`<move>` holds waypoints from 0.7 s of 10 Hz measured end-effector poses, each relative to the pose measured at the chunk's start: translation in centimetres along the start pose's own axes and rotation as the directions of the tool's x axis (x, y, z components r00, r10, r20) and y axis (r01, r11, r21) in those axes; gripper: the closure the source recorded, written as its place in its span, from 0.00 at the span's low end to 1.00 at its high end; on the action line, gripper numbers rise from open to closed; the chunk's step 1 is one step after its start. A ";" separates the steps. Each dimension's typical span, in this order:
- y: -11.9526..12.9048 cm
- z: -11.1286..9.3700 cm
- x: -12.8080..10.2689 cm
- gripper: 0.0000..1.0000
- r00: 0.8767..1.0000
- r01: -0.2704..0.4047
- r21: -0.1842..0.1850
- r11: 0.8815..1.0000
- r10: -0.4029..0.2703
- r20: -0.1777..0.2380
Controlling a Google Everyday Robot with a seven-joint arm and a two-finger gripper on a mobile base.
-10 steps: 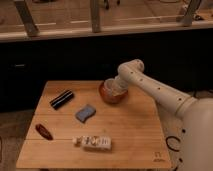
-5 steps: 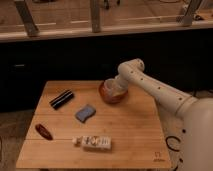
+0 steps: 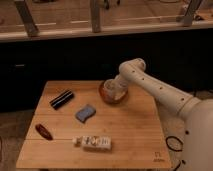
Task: Place the ceramic cup in the ceramic bowl
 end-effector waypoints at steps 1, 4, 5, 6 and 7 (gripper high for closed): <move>0.1 -0.4 -0.1 0.20 1.000 0.002 0.006 1.000 -0.002 0.004; 0.5 -2.7 -0.7 0.20 1.000 0.012 0.036 0.999 -0.013 0.014; 0.8 -3.6 -1.0 0.20 1.000 0.016 0.048 0.999 -0.017 0.018; 1.1 -4.3 -1.1 0.20 1.000 0.016 0.056 0.998 -0.017 0.024; 1.6 -5.3 -1.5 0.20 0.999 0.019 0.065 0.998 -0.022 0.036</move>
